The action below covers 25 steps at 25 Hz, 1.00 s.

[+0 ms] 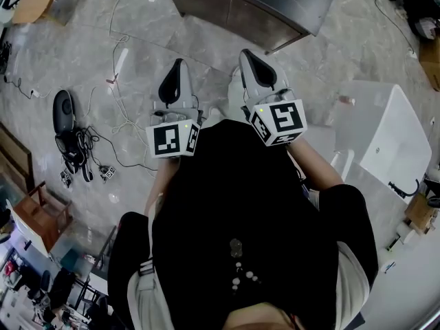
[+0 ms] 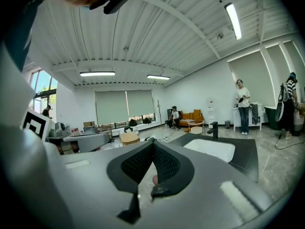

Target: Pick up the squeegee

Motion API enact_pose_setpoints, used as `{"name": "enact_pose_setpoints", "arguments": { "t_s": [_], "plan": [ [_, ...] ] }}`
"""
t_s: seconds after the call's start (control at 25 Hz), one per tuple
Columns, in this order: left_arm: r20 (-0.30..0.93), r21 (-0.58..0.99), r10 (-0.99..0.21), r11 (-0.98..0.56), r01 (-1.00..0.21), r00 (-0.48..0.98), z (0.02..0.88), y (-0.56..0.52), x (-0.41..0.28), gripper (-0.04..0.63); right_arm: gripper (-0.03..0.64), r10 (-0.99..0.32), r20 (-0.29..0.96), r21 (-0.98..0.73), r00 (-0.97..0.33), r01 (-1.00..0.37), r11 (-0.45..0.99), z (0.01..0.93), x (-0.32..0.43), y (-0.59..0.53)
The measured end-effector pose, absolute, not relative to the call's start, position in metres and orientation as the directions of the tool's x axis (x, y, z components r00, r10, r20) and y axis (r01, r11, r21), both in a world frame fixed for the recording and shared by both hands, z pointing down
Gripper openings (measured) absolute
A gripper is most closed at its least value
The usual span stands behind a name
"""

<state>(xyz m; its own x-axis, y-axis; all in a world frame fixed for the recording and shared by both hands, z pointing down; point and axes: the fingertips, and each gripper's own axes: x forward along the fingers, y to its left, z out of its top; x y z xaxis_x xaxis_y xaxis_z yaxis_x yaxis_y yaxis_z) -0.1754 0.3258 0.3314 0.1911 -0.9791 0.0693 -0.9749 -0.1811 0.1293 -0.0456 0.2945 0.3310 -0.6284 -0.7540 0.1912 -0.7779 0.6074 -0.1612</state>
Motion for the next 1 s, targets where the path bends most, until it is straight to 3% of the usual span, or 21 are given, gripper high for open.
{"name": "enact_pose_setpoints", "arguments": {
  "t_s": [1.0],
  "plan": [
    [0.1, 0.076, -0.992, -0.064, -0.995, 0.072, 0.324, 0.155, -0.143, 0.002, 0.002, -0.65, 0.191, -0.185, -0.736, -0.677, 0.713, 0.338, -0.024, 0.111]
  ]
}}
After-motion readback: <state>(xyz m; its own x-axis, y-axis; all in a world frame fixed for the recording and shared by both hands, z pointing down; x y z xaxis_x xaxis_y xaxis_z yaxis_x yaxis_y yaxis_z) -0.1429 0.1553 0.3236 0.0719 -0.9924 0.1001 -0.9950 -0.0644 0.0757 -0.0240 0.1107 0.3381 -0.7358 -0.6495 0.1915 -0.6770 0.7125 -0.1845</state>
